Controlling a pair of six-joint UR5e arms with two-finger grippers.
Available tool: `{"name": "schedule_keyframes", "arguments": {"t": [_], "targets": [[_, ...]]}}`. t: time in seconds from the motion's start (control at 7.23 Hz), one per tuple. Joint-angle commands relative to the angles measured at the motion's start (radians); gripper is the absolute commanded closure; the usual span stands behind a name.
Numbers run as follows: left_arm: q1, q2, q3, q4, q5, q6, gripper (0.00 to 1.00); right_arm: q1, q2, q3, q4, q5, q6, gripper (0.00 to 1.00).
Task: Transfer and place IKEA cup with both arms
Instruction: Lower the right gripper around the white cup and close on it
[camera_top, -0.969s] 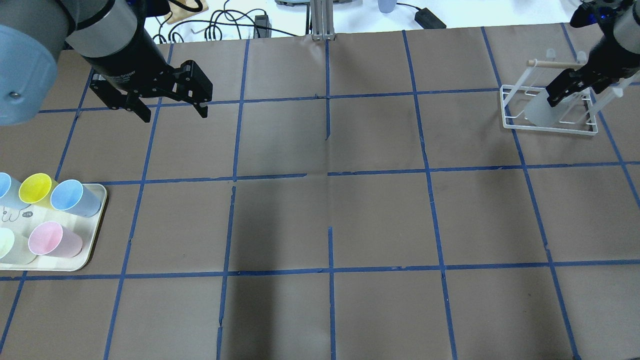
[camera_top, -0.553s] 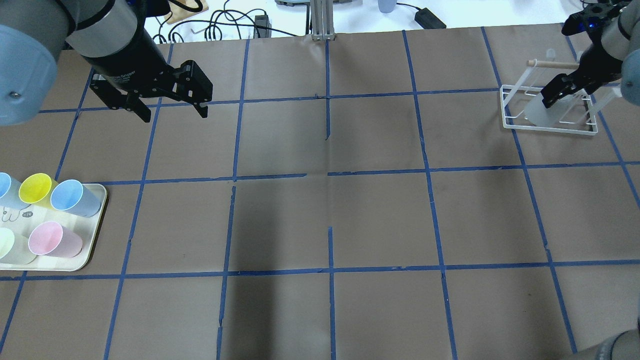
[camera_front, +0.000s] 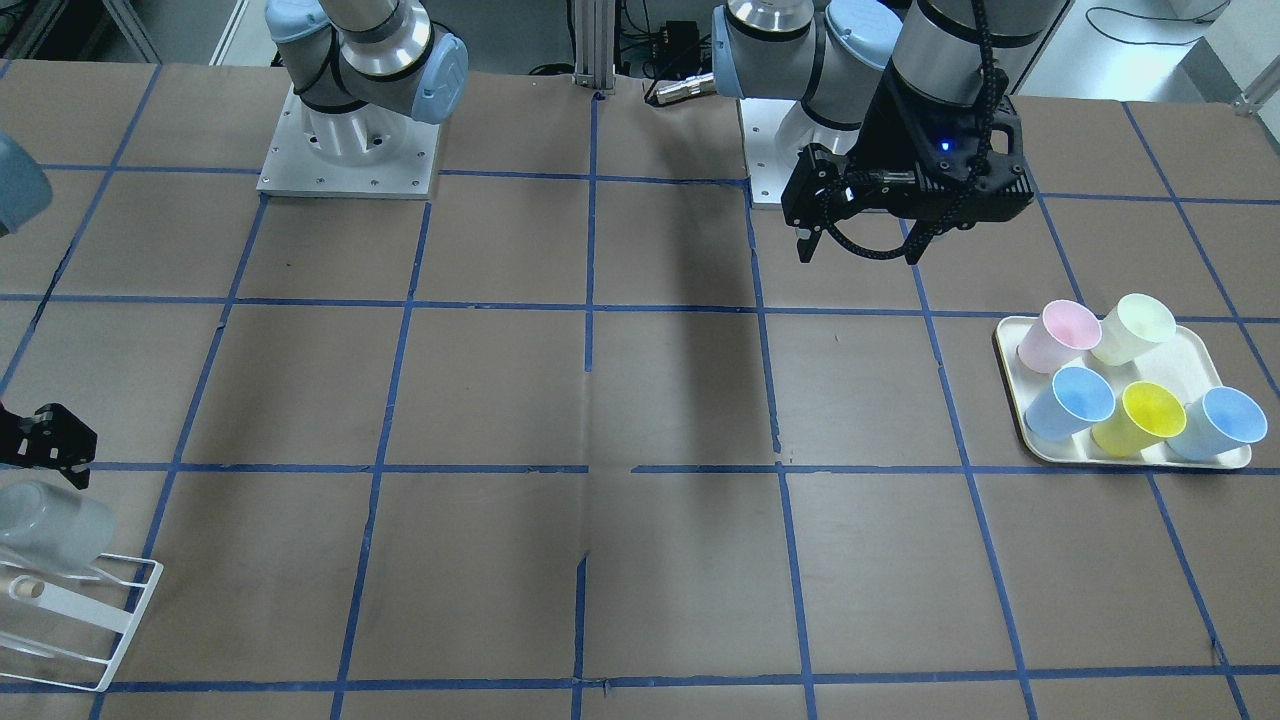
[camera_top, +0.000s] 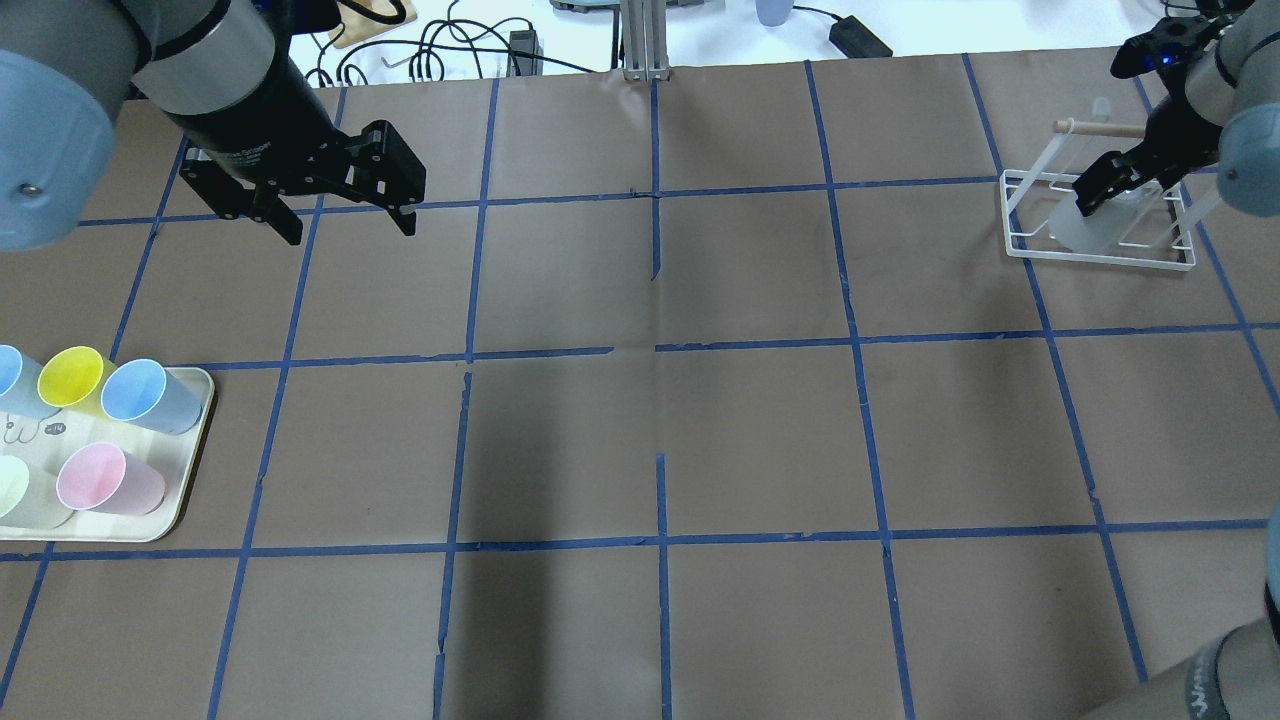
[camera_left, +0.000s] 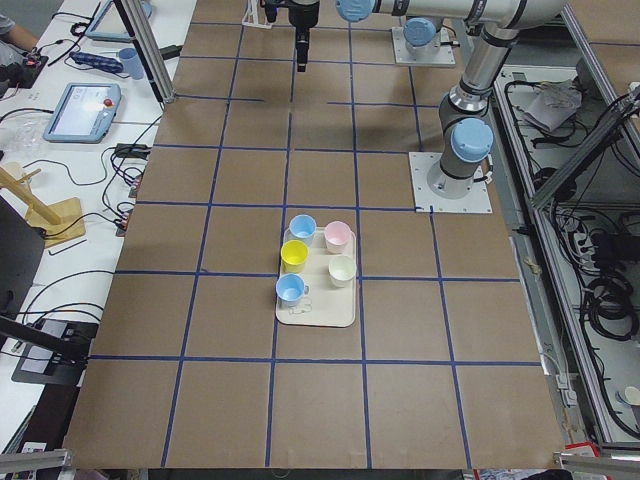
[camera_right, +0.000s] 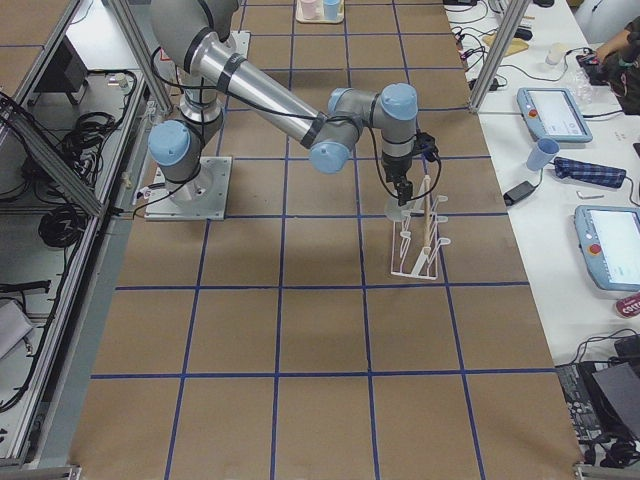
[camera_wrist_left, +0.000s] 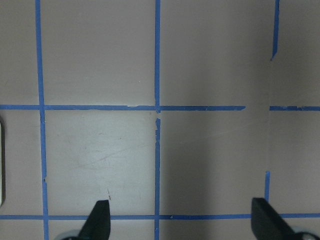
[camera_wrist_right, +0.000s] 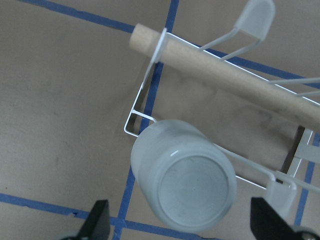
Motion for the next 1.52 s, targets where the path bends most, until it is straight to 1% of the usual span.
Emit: {"name": "schedule_keyframes", "arguments": {"t": [0.0, 0.28, 0.55, 0.69, 1.38], "targets": [[0.001, 0.000, 0.000, 0.000, 0.001, 0.001, 0.00, 0.000, 0.028, -0.002, -0.016, 0.000, -0.001, 0.00], [0.001, 0.000, 0.000, 0.000, 0.001, 0.001, 0.00, 0.000, 0.038, 0.000, -0.040, 0.002, -0.003, 0.00], [-0.001, 0.000, 0.000, 0.000, 0.001, 0.001, 0.00, 0.000, 0.038, 0.002, -0.033, 0.000, -0.003, 0.08], [-0.001, 0.000, 0.000, 0.000, 0.001, 0.001, 0.00, 0.000, 0.036, 0.000, -0.028, 0.000, -0.004, 0.15], [0.002, 0.000, 0.002, 0.003, -0.001, 0.001, 0.00, 0.002, 0.036, -0.002, -0.040, 0.002, -0.001, 0.14]]}}
